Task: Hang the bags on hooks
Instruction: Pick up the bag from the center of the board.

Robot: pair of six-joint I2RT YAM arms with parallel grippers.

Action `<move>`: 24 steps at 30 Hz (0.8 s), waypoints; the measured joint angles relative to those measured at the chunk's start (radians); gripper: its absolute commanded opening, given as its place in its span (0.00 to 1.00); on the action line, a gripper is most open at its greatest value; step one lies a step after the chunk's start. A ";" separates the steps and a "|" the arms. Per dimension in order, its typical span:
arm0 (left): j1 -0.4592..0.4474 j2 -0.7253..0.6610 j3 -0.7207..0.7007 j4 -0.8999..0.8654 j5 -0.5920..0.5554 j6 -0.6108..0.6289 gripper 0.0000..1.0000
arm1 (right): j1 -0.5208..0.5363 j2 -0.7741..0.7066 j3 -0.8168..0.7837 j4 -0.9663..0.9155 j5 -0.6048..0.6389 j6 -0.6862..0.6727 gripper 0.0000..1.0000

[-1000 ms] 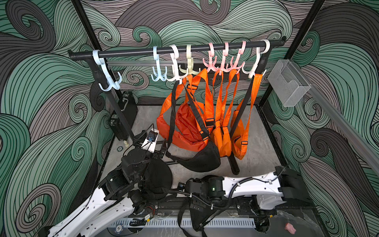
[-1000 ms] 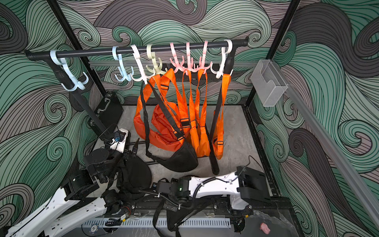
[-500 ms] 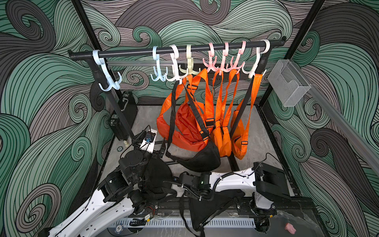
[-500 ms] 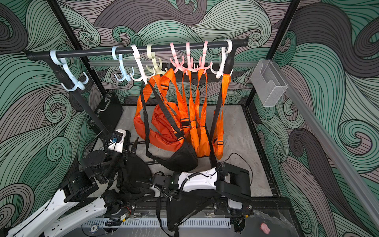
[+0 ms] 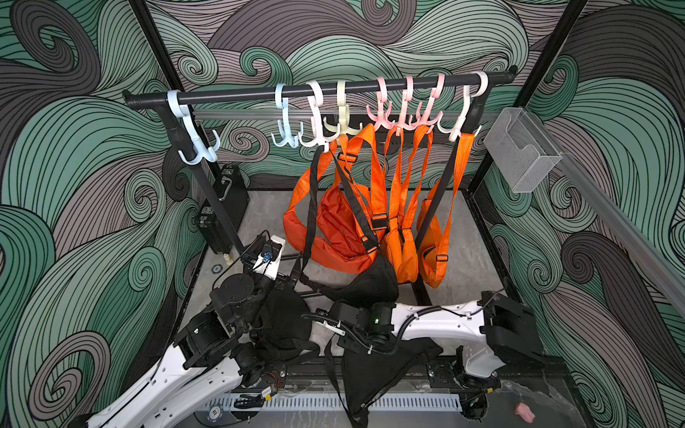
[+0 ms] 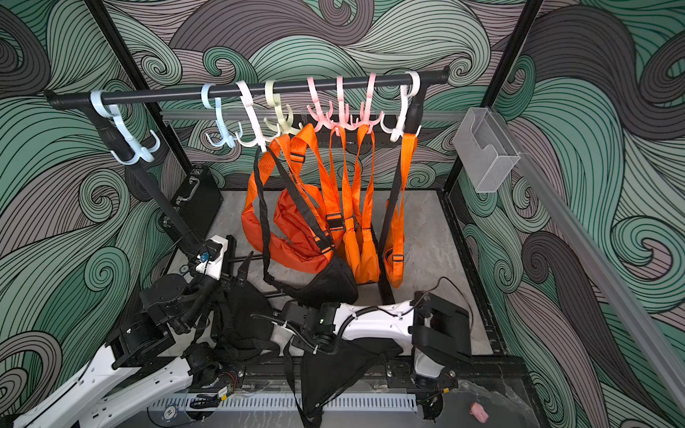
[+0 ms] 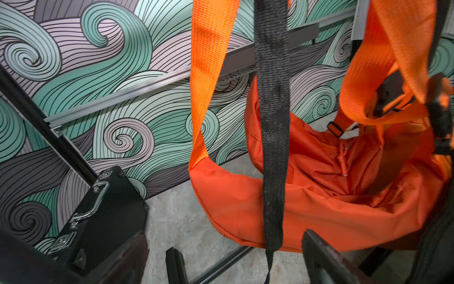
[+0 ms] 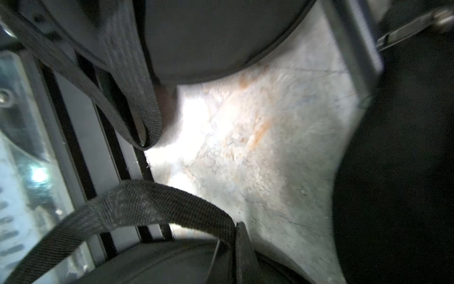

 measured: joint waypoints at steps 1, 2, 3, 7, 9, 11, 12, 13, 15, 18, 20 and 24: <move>0.000 -0.003 0.001 -0.010 0.023 0.002 0.99 | -0.005 -0.035 0.008 -0.007 0.011 -0.005 0.00; -0.001 -0.003 0.004 -0.022 0.052 0.003 0.98 | -0.010 -0.074 0.018 -0.011 0.023 -0.012 0.00; -0.003 -0.001 0.011 -0.042 0.086 0.004 0.99 | -0.016 -0.113 0.032 -0.017 0.035 -0.018 0.00; -0.014 0.034 0.075 -0.122 0.228 -0.016 0.99 | -0.033 -0.240 0.101 -0.025 0.087 -0.050 0.00; -0.015 0.053 0.119 -0.150 0.323 -0.051 0.99 | -0.036 -0.289 0.153 -0.032 0.121 -0.072 0.00; -0.017 0.059 0.147 -0.154 0.419 -0.099 0.99 | -0.036 -0.317 0.213 -0.034 0.149 -0.092 0.00; -0.019 0.058 0.158 -0.153 0.467 -0.127 0.99 | -0.036 -0.326 0.246 -0.034 0.162 -0.102 0.00; -0.020 0.057 0.165 -0.151 0.507 -0.150 0.99 | -0.036 -0.330 0.277 -0.033 0.174 -0.112 0.00; -0.020 0.056 0.180 -0.143 0.590 -0.199 0.98 | -0.036 -0.334 0.335 -0.032 0.192 -0.132 0.00; -0.020 0.063 0.201 -0.143 0.678 -0.249 0.99 | -0.036 -0.324 0.415 -0.039 0.212 -0.161 0.00; -0.020 0.076 0.214 -0.143 0.717 -0.270 0.98 | -0.036 -0.306 0.472 -0.046 0.219 -0.180 0.00; -0.020 0.104 0.214 -0.146 0.761 -0.296 0.95 | -0.035 -0.277 0.553 -0.054 0.220 -0.214 0.00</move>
